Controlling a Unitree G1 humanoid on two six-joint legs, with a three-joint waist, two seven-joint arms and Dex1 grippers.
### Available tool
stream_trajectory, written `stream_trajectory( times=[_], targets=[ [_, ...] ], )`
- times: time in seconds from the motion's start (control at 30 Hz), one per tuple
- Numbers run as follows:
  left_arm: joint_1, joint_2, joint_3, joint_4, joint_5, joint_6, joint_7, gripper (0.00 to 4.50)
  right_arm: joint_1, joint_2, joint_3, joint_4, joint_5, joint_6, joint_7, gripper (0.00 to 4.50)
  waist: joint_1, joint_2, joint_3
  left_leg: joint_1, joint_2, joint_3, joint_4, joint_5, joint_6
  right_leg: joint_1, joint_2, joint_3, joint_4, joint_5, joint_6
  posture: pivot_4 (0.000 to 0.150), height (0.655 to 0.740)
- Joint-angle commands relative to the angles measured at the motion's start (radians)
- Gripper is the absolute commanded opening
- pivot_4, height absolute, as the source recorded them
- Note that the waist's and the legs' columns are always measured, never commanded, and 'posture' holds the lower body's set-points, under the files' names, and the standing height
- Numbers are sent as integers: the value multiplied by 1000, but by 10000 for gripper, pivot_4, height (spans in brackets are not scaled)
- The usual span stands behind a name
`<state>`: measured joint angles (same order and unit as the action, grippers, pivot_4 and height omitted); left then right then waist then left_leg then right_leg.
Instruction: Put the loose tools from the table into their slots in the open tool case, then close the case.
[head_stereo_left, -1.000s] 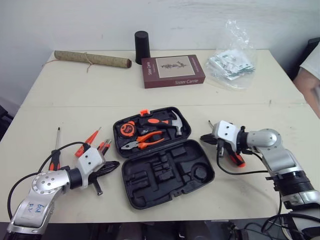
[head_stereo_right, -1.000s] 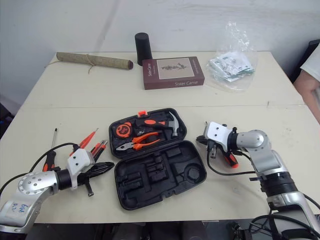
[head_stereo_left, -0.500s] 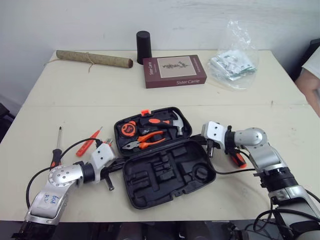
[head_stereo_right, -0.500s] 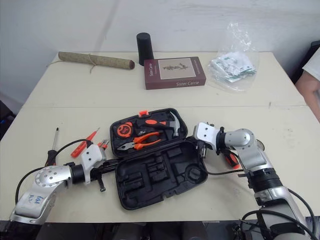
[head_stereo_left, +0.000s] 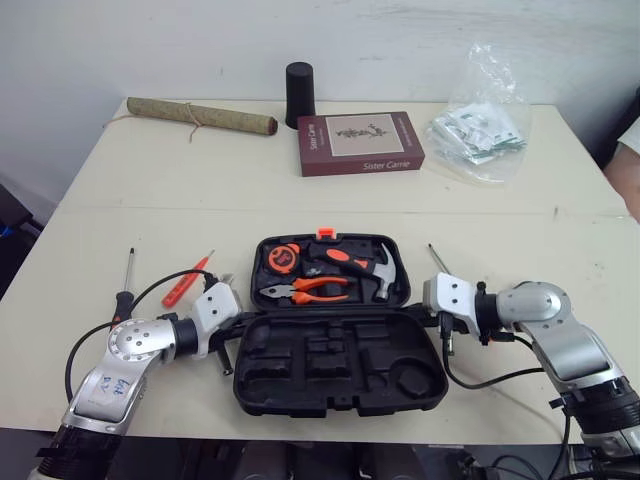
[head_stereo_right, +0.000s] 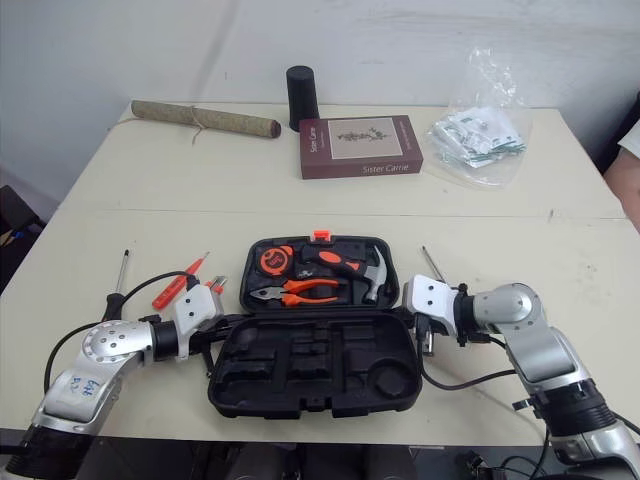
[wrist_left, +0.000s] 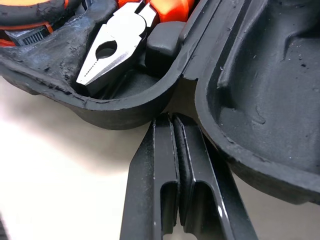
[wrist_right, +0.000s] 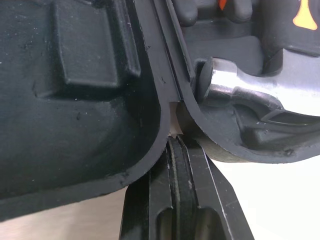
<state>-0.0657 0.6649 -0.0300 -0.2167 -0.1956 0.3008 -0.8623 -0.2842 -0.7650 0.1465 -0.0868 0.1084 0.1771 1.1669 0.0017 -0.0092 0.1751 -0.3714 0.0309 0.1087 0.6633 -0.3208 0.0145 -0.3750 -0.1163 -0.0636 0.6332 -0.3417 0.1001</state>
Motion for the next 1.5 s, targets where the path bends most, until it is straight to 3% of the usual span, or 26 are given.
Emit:
stream_trajectory(
  times=[0.03,0.37,0.67,1.27,1.5],
  targets=[
    [22,5,-51,8,25,-12,-15,564,12,-13,-28,-51,9,-40,-20,924,0,0,0,0,0,0,0,0,0,0,0,0,0,0,0,1500,7400],
    [128,37,86,-130,-78,85,7,564,32,-25,-55,-12,-7,-118,-87,924,-24,0,0,0,2,0,-1,0,0,0,1,0,-2,0,0,1500,7400],
    [82,-4,61,-175,-103,154,46,564,41,7,-24,-72,29,-88,-70,924,-27,0,0,0,1,0,-1,0,0,0,1,0,-2,0,0,1500,7400],
    [74,57,-26,-168,-40,124,-11,564,147,-26,-32,-203,27,-19,-51,924,-28,0,0,0,2,0,-2,0,0,0,1,0,-3,0,0,1500,7400],
    [111,61,106,-202,-71,119,40,564,187,-45,-96,-186,47,-47,-63,924,-27,-1,0,0,2,0,-2,-1,0,0,1,0,-3,0,0,1500,7400]
  ],
)
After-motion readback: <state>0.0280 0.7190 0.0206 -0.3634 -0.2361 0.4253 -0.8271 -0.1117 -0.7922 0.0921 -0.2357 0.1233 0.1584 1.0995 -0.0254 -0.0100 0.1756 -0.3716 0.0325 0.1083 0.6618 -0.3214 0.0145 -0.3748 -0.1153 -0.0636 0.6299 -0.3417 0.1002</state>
